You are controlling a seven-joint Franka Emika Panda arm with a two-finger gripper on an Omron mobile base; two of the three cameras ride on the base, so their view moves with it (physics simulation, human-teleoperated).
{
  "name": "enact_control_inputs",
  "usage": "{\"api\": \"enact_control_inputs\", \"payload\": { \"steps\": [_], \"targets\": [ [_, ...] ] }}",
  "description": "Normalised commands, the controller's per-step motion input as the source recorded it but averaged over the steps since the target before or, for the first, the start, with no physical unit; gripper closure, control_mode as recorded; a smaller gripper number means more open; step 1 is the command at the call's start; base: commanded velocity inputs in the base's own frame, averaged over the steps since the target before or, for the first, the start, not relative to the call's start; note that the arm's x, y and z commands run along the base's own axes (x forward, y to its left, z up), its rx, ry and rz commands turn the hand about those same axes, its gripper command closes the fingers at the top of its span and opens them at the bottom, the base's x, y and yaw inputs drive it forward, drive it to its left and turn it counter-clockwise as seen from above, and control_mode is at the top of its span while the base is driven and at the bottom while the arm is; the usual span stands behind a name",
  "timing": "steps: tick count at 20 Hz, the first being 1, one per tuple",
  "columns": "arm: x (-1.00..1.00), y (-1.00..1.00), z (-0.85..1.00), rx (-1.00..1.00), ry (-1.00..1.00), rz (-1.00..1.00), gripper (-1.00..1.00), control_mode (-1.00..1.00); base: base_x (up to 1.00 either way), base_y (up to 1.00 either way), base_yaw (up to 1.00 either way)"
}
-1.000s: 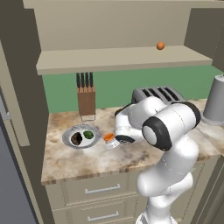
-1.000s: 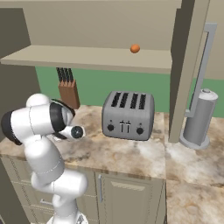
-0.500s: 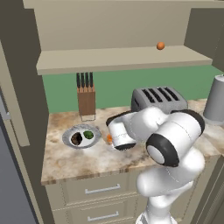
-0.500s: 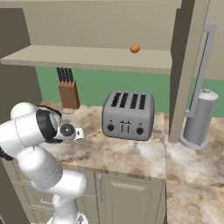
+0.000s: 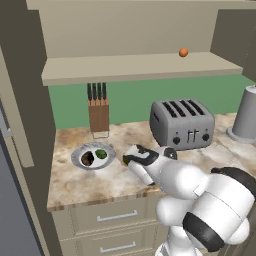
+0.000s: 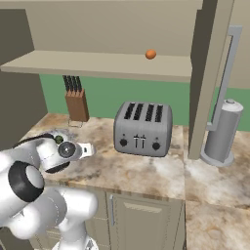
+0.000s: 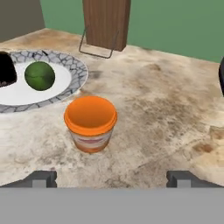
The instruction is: Pick the avocado and bread from the counter and place them on the plate. Then pick the jam from the cabinet and place it next to the plate. Lastly close the cabinet door.
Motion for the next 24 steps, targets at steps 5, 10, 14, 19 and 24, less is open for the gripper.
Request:
{"api": "enact_control_inputs", "payload": {
  "steps": [5, 10, 14, 19, 24],
  "targets": [
    [-0.01, 0.00, 1.00, 0.00, 0.02, -0.01, -1.00, -1.00, 0.00, 0.00, 0.00],
    [-0.48, -0.21, 0.86, 0.00, 0.13, -0.13, -1.00, -1.00, 0.00, 0.00, 0.00],
    [-0.76, -0.49, 0.65, 0.00, 0.17, -0.15, -1.00, -1.00, 0.00, 0.00, 0.00],
    [-0.66, -0.51, 0.73, 0.03, 0.13, -0.25, -1.00, -1.00, 0.00, 0.00, 0.00],
    [-0.72, -0.35, 0.57, 0.05, 0.01, -0.15, -1.00, -1.00, 0.00, 0.00, 0.00]
  ]
}}
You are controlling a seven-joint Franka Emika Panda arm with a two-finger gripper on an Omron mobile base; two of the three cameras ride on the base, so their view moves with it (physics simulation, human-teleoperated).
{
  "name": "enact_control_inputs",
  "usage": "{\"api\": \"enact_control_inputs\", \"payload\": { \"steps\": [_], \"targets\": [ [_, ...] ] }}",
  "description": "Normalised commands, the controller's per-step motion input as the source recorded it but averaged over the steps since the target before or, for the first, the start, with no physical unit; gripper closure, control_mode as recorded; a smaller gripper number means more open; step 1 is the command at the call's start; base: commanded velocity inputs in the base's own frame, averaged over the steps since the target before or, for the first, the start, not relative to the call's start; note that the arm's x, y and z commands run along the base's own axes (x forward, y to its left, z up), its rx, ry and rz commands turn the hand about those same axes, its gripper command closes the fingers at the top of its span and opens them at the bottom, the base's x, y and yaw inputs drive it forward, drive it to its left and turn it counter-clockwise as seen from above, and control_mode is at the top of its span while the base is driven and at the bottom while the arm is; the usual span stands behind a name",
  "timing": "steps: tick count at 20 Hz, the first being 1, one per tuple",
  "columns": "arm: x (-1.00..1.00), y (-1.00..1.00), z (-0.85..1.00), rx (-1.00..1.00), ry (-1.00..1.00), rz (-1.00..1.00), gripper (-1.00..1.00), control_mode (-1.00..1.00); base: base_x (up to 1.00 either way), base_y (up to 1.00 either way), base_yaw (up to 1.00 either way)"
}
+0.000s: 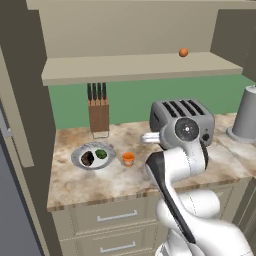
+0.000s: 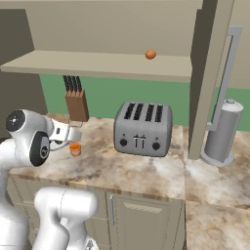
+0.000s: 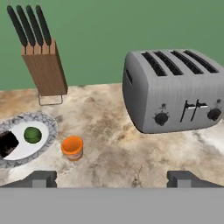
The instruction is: Pick the avocado and bread from the counter and place them on the plate. Then pick the jam from the cabinet and place it next to the plate. Lastly close the cabinet door.
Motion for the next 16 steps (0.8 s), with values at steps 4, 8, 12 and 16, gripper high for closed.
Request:
{"api": "enact_control_inputs", "payload": {
  "steps": [4, 8, 12, 16],
  "targets": [
    [-0.83, -0.07, 0.19, 0.01, -0.09, 0.00, -1.00, -1.00, 0.00, 0.00, 0.00],
    [-0.93, -0.02, 0.00, 0.00, -0.24, 0.00, -1.00, -1.00, 0.00, 0.00, 0.00],
    [-0.99, 0.00, -0.02, 0.00, -0.24, 0.00, -1.00, -1.00, 0.00, 0.00, 0.00],
    [-1.00, -0.01, 0.00, 0.00, -0.37, 0.06, -1.00, -1.00, 0.00, 0.00, 0.00]
  ]
}}
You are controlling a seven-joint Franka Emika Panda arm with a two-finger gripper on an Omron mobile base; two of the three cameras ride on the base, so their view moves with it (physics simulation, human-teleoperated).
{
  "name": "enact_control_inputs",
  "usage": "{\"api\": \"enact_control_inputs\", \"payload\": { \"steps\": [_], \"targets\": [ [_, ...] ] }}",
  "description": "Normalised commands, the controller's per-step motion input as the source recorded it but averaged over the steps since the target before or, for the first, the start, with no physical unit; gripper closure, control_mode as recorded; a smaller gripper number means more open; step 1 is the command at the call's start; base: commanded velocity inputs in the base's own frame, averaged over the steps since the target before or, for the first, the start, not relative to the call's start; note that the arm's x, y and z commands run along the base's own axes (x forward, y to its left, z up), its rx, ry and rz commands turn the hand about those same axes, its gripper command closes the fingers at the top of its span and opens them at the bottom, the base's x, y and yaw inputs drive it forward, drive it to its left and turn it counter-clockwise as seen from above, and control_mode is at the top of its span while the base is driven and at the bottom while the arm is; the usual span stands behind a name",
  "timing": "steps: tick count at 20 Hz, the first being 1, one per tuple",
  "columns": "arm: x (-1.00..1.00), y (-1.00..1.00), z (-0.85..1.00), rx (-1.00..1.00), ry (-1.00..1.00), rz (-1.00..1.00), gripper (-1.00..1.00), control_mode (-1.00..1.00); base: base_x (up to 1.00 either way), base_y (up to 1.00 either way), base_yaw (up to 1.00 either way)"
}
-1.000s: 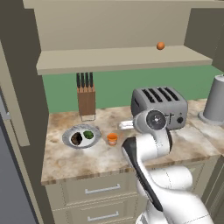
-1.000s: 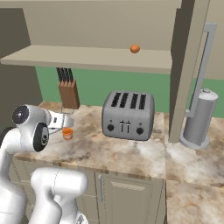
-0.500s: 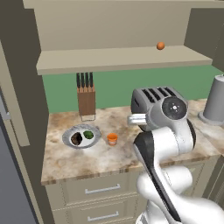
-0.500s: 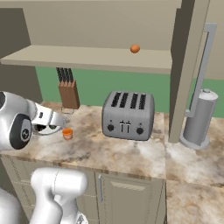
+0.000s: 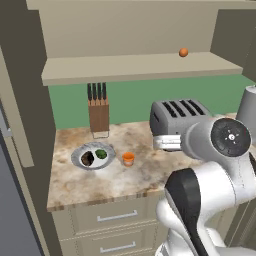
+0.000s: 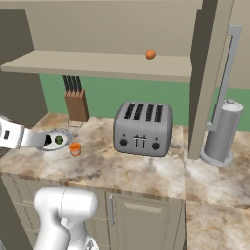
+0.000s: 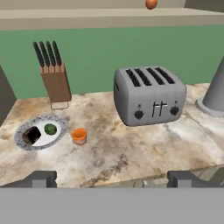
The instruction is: Pick the avocado and bread from the counter and place them on the plate. Then pick the jam from the cabinet and place it next to the plate. Lastly close the cabinet door.
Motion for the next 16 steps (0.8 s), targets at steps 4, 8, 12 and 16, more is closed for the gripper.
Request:
{"api": "enact_control_inputs", "payload": {
  "steps": [4, 8, 12, 16],
  "targets": [
    [-1.00, -0.04, -0.03, -0.03, -0.43, 0.08, -1.00, -1.00, 0.00, 0.00, 0.00],
    [-0.88, -0.01, -0.13, -0.01, -0.25, 0.05, -1.00, -1.00, 0.00, 0.00, 0.00],
    [-0.52, 0.06, -0.34, -0.16, -0.05, 0.10, -1.00, -1.00, 0.00, 0.00, 0.00],
    [-0.03, 0.27, -0.47, -0.30, 0.05, 0.04, -1.00, -1.00, 0.00, 0.00, 0.00]
  ]
}}
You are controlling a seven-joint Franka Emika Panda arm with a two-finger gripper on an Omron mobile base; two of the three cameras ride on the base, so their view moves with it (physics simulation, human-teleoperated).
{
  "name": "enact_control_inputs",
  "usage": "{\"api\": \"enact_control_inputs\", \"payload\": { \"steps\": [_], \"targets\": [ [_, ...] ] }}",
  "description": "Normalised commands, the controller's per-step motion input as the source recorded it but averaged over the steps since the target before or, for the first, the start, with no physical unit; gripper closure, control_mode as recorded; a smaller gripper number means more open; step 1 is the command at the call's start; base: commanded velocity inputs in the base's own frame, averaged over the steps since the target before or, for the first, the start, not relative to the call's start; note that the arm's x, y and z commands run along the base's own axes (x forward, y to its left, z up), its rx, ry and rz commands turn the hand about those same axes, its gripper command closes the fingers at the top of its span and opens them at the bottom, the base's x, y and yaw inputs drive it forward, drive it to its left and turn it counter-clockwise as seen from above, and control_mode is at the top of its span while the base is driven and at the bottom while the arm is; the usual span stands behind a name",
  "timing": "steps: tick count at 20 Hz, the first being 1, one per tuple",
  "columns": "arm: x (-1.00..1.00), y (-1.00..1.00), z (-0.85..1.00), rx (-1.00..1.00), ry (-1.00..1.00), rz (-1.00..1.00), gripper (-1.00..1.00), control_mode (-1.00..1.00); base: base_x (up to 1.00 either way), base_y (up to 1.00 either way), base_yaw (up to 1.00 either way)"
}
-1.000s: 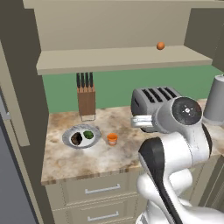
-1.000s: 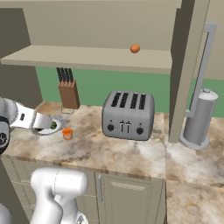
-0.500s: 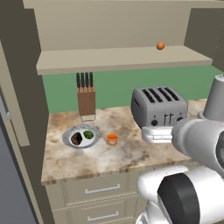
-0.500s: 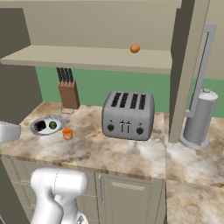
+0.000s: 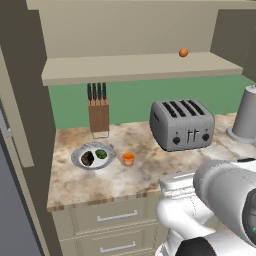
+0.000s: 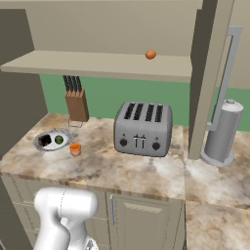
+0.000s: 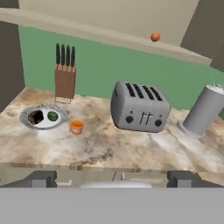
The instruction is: Pick the avocado and bread from the counter and place them on the plate. Then pick the jam from the cabinet and place it next to the plate. Lastly close the cabinet door.
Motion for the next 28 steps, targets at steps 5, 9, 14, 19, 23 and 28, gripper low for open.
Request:
{"api": "enact_control_inputs", "payload": {
  "steps": [5, 9, 14, 19, 23, 28],
  "targets": [
    [0.00, 0.32, -0.35, -0.21, -0.01, 0.00, -1.00, -1.00, 0.00, 0.00, 0.00],
    [-0.44, 0.14, -0.03, -0.10, -0.24, 0.00, -1.00, -1.00, 0.00, 0.00, 0.00],
    [-0.42, 0.26, 0.00, -0.14, -0.26, 0.00, -1.00, -1.00, 0.00, 0.00, 0.00],
    [-0.08, 0.44, 0.00, -0.21, -0.10, 0.00, -1.00, -1.00, 0.00, 0.00, 0.00],
    [0.00, 0.56, 0.00, -0.22, 0.00, -0.01, -1.00, -1.00, 0.00, 0.00, 0.00],
    [0.00, 0.47, 0.06, -0.21, 0.00, -0.04, -1.00, -1.00, 0.00, 0.00, 0.00]
  ]
}}
